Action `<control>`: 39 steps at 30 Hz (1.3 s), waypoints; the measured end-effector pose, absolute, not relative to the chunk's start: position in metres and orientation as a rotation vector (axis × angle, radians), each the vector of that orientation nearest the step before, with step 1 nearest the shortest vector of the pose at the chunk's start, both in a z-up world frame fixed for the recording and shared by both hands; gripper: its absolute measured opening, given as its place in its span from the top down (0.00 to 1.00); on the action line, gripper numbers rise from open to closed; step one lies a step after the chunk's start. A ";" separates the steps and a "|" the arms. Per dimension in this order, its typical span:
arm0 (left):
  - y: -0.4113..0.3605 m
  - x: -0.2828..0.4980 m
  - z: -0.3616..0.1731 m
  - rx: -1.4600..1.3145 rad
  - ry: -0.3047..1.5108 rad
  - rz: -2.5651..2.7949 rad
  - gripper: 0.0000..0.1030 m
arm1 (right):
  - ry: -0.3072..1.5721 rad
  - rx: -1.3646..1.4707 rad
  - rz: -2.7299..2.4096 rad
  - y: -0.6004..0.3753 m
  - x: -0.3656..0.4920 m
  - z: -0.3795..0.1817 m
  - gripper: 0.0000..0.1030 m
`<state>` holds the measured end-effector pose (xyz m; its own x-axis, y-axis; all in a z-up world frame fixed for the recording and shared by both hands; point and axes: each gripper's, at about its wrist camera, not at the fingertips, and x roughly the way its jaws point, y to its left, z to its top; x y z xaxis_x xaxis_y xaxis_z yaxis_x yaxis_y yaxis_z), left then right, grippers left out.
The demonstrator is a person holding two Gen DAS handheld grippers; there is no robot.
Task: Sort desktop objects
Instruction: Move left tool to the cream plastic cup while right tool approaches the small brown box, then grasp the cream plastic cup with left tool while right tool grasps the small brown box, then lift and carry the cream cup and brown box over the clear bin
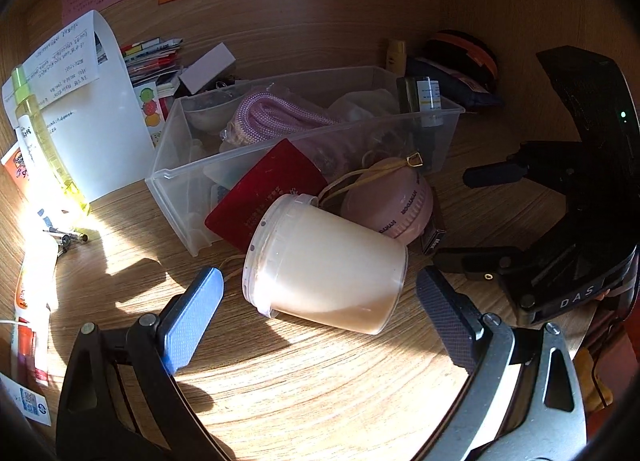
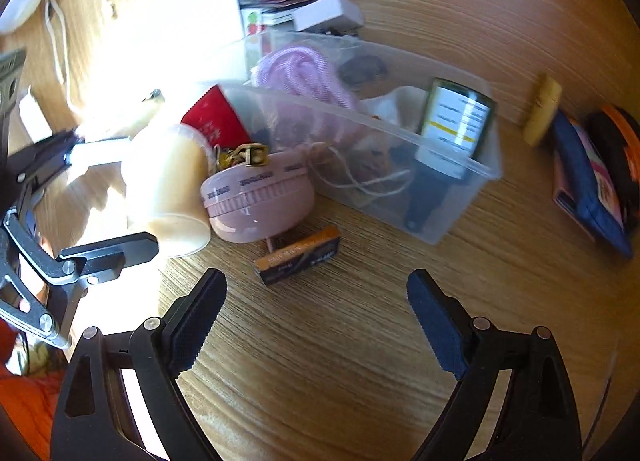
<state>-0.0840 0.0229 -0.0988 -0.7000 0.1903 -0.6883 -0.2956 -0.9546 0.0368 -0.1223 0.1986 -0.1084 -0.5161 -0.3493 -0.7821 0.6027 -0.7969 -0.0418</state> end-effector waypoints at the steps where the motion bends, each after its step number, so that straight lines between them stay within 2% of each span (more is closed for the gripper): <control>1: 0.024 -0.086 -0.100 -1.060 0.221 2.663 0.04 | 0.441 1.087 -2.301 0.197 -0.123 -0.109 0.16; 8: 0.022 -0.095 -0.106 -1.076 0.181 2.655 0.08 | 0.465 1.108 -2.253 0.193 -0.133 -0.115 0.38; 12: 0.019 -0.099 -0.108 -1.092 0.136 2.599 0.24 | 0.464 1.103 -2.244 0.193 -0.135 -0.117 0.41; 16: 0.019 -0.096 -0.107 -1.075 0.139 2.598 0.26 | 0.465 1.094 -2.254 0.191 -0.138 -0.119 0.42; 20: 0.018 -0.094 -0.106 -1.062 0.144 2.602 0.27 | 0.454 1.093 -2.242 0.188 -0.140 -0.121 0.58; 39: 0.010 -0.070 -0.102 -1.004 0.102 2.683 0.31 | 0.384 1.050 -2.314 0.205 -0.116 -0.109 0.58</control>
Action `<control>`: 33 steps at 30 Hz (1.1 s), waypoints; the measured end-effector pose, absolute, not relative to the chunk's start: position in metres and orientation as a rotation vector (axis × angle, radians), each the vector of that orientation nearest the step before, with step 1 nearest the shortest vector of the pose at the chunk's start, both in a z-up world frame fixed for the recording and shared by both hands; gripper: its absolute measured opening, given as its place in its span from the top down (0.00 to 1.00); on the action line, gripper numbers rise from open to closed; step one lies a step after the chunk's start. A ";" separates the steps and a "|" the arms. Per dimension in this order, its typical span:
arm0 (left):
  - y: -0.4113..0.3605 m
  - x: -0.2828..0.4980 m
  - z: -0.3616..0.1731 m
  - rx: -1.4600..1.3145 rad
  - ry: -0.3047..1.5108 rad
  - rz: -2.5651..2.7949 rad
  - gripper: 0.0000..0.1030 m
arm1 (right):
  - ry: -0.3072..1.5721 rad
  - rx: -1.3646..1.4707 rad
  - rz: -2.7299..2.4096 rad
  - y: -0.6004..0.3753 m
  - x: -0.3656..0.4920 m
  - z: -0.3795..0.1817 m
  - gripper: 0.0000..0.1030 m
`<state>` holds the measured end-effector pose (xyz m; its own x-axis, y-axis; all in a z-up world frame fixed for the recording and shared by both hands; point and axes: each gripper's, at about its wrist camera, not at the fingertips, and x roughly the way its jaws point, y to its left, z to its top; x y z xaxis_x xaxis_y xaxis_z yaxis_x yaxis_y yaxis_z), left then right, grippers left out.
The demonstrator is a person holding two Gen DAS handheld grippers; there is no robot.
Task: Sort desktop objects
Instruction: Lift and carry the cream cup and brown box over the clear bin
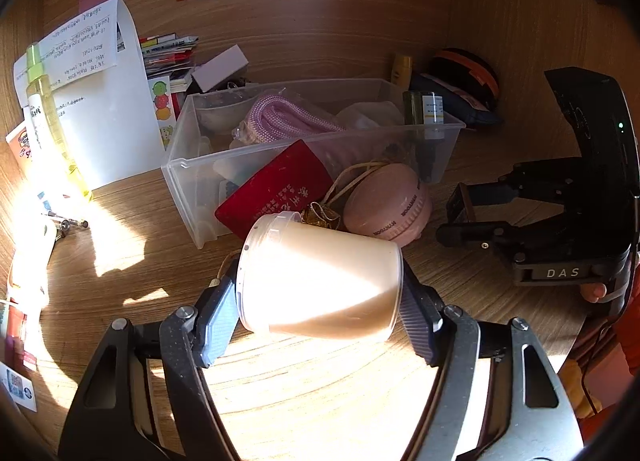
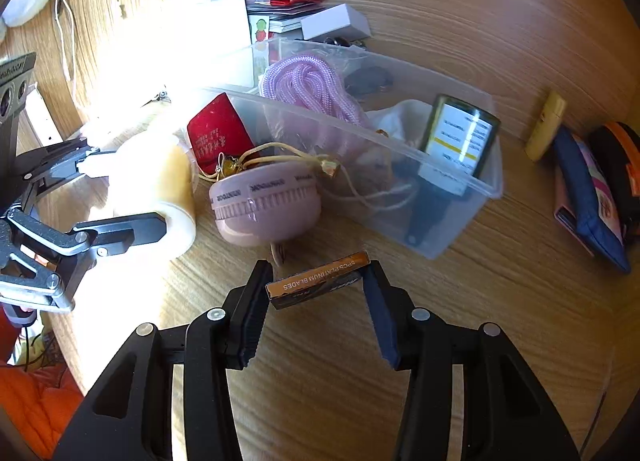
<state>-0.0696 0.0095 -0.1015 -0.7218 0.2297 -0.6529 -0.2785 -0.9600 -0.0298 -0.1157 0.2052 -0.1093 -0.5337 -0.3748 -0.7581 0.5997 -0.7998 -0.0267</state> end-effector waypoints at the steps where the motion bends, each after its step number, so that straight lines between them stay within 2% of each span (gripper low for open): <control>1: 0.009 -0.068 -0.101 -1.004 0.101 2.686 0.31 | 0.376 1.047 -2.319 0.207 -0.114 -0.108 0.58; 18: 0.000 -0.044 -0.093 -0.982 0.078 2.748 0.34 | 0.320 0.971 -2.359 0.215 -0.081 -0.090 0.58; 33: -0.014 -0.050 -0.067 -0.892 -0.001 2.824 0.34 | 0.255 0.917 -2.373 0.215 -0.086 -0.079 0.58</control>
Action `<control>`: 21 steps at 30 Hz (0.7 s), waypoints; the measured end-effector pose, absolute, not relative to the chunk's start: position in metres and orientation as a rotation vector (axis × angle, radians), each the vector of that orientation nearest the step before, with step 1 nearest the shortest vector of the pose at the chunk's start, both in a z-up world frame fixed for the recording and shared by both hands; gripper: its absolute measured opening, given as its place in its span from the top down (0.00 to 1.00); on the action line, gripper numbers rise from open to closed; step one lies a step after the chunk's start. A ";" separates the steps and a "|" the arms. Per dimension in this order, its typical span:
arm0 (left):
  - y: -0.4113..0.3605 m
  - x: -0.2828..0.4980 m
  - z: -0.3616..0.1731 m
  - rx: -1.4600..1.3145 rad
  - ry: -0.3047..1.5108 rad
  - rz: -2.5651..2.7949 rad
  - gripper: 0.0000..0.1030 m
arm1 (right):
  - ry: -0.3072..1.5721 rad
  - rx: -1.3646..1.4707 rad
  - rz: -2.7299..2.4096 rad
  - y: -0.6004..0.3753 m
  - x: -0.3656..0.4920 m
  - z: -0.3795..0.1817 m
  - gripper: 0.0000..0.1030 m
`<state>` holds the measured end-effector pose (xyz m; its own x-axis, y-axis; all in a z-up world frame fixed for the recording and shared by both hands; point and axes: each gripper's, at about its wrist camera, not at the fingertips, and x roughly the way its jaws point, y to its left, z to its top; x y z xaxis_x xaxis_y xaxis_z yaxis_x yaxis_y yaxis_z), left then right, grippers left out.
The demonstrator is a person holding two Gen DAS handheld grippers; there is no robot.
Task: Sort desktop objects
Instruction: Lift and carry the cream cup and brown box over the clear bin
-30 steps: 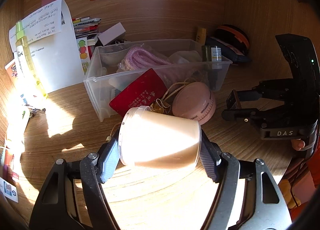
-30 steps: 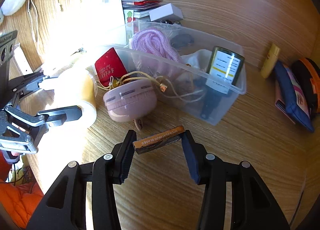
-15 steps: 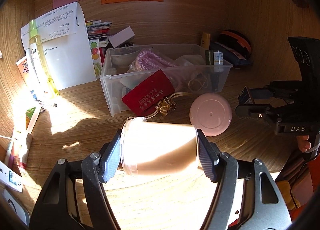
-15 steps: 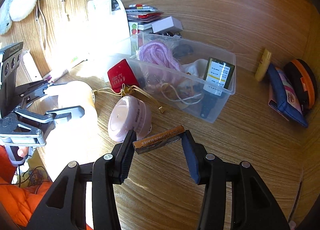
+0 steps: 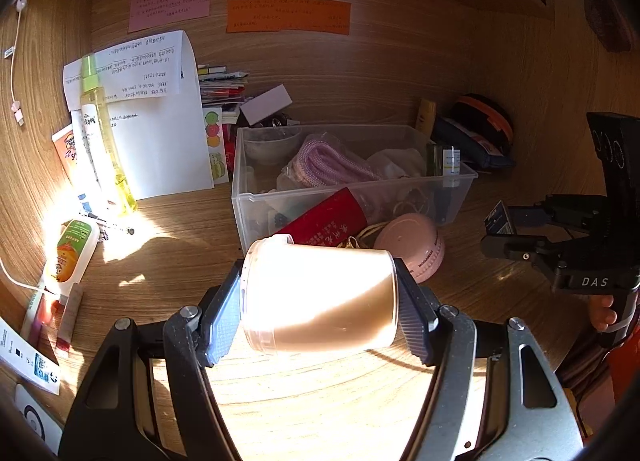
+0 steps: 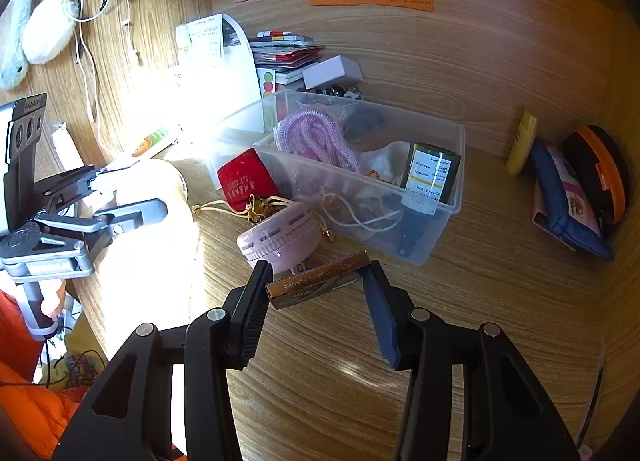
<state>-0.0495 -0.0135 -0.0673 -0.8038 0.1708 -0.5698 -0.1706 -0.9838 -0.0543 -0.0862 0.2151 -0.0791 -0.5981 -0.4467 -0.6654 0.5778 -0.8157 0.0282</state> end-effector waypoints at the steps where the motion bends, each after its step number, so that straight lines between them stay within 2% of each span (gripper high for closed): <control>1: -0.015 -0.051 -0.065 -0.884 -0.008 2.827 0.34 | 0.251 0.913 -2.374 0.215 -0.088 -0.077 0.58; 21: -0.024 -0.098 -0.025 -0.780 -0.053 2.848 0.34 | 0.201 0.810 -2.401 0.206 -0.125 -0.036 0.58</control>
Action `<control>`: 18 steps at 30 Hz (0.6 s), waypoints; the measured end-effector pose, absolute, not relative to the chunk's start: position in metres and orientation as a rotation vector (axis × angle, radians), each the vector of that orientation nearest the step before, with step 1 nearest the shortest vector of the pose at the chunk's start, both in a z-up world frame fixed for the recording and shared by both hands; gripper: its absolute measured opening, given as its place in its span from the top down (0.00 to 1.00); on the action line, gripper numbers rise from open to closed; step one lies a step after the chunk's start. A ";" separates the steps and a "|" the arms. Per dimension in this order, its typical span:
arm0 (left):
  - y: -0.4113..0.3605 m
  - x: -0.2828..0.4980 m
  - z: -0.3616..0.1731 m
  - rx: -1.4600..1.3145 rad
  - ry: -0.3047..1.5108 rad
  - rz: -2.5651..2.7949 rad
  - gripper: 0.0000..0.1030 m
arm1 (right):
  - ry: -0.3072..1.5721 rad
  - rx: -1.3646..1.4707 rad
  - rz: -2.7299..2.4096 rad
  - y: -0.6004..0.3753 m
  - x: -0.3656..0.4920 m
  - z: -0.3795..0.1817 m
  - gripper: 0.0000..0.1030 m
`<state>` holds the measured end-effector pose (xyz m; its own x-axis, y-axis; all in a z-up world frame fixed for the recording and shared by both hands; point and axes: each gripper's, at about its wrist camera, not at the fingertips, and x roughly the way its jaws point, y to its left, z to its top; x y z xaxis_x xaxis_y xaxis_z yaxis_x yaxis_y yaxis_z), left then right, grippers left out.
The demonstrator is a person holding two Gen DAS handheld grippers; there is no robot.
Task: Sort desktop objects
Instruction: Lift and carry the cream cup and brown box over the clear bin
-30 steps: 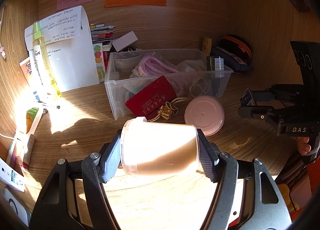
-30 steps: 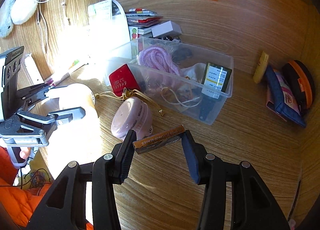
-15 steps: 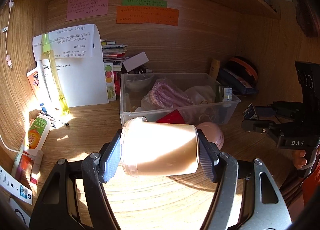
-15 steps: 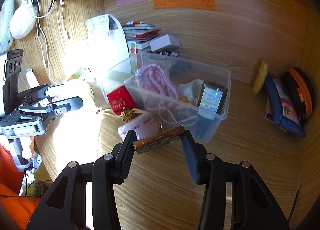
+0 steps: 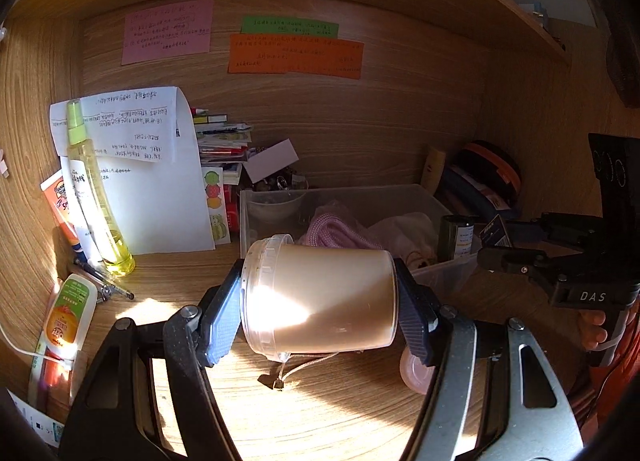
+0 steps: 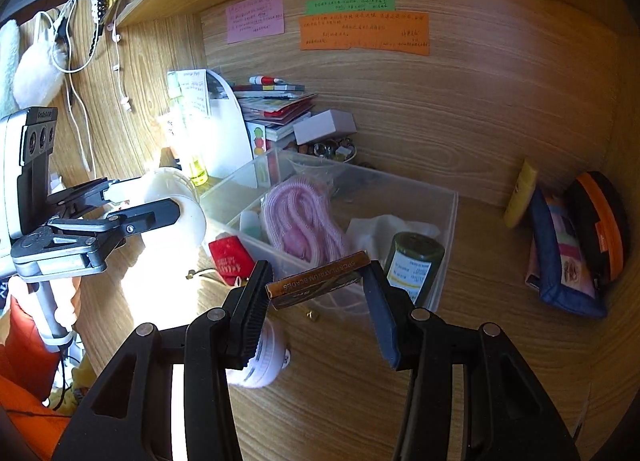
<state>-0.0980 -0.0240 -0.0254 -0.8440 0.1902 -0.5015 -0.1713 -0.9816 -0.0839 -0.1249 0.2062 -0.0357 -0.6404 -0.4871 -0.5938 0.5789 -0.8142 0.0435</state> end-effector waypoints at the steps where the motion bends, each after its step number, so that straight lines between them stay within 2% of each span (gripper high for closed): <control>1: -0.025 -0.100 -0.023 -0.772 -0.057 2.850 0.34 | 0.195 0.811 -2.403 0.206 -0.128 -0.035 0.58; 18: -0.030 -0.160 -0.011 -0.785 -0.121 2.846 0.34 | 0.189 0.811 -2.403 0.182 -0.178 -0.024 0.58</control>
<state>-0.1602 -0.0304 -0.0114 -0.8425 0.2007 -0.4999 -0.1577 -0.9792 -0.1274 -0.1781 0.1817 -0.0238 -0.6404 -0.4892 -0.5921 0.5758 -0.8160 0.0515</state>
